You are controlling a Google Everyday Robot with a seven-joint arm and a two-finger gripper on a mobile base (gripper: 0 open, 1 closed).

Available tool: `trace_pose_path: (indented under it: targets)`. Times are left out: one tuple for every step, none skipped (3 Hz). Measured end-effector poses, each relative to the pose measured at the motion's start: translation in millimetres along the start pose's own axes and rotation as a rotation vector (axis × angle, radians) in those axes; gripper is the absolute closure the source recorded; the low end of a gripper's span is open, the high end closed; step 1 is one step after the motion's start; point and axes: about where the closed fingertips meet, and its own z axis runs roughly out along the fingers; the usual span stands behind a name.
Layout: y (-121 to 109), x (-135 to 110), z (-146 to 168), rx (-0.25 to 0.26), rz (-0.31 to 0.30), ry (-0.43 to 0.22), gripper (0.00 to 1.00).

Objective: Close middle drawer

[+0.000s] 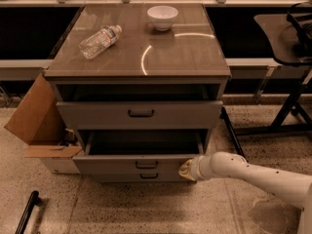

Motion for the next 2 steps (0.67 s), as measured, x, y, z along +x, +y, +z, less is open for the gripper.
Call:
trace_pose_path:
  targets:
    - [-27,3,4,0.022,0.010,-0.029,1.00]
    - [-48,5,4,0.035,0.014,-0.046,1.00]
